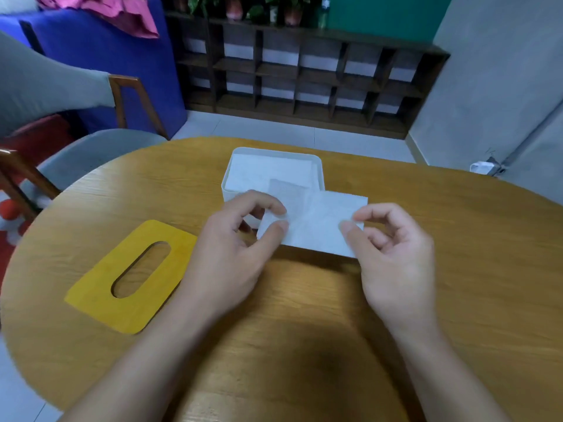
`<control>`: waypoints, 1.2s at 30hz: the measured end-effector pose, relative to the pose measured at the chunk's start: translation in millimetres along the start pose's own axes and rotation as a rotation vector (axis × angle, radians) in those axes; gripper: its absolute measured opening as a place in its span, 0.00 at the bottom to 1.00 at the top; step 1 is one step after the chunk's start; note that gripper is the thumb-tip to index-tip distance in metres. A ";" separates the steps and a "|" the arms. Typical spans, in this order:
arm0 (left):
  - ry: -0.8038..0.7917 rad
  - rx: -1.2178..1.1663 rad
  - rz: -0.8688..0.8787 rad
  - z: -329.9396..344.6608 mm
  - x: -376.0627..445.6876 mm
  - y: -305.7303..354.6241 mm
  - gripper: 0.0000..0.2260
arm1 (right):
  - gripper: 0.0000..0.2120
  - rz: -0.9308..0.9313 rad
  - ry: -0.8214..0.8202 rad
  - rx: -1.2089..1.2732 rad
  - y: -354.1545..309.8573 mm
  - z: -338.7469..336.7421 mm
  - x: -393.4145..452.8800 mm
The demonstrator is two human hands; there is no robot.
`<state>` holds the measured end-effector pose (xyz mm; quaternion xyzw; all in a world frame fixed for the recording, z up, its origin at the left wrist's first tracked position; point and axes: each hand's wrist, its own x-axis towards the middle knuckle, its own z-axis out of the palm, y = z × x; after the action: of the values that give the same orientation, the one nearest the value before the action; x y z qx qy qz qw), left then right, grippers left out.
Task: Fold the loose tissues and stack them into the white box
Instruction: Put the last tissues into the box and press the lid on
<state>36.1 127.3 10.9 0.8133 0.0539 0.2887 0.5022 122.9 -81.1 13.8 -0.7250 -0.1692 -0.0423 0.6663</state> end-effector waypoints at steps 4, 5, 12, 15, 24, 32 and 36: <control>0.153 0.124 0.063 -8.1 23.7 -4.9 0.09 | 0.04 -0.067 -0.006 -0.069 -18.9 28.6 42.0; 0.183 0.143 0.057 -9.7 30.0 -8.9 0.10 | 0.03 -0.082 -0.018 -0.103 -21.2 35.1 52.3; 0.217 0.344 -0.111 -4.9 59.3 -36.5 0.10 | 0.07 -0.265 -0.127 -0.670 -6.3 64.5 94.0; 0.192 0.424 -0.119 -1.3 62.3 -42.0 0.11 | 0.09 -0.262 -0.154 -0.857 1.2 63.9 95.5; 0.215 0.468 -0.071 -1.5 58.7 -39.8 0.11 | 0.11 -0.212 -0.150 -0.733 -2.6 57.3 90.9; 0.101 0.314 0.071 29.2 25.0 21.3 0.13 | 0.16 -0.219 -0.171 -0.592 -35.6 -4.8 49.5; -0.012 0.124 0.027 76.9 13.6 61.3 0.12 | 0.20 -0.179 -0.146 -0.599 -57.3 -70.9 28.6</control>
<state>75.2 41.9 43.3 0.8452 0.0579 0.2866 0.4473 144.0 -142.1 84.2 -0.8722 -0.2596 -0.0966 0.4031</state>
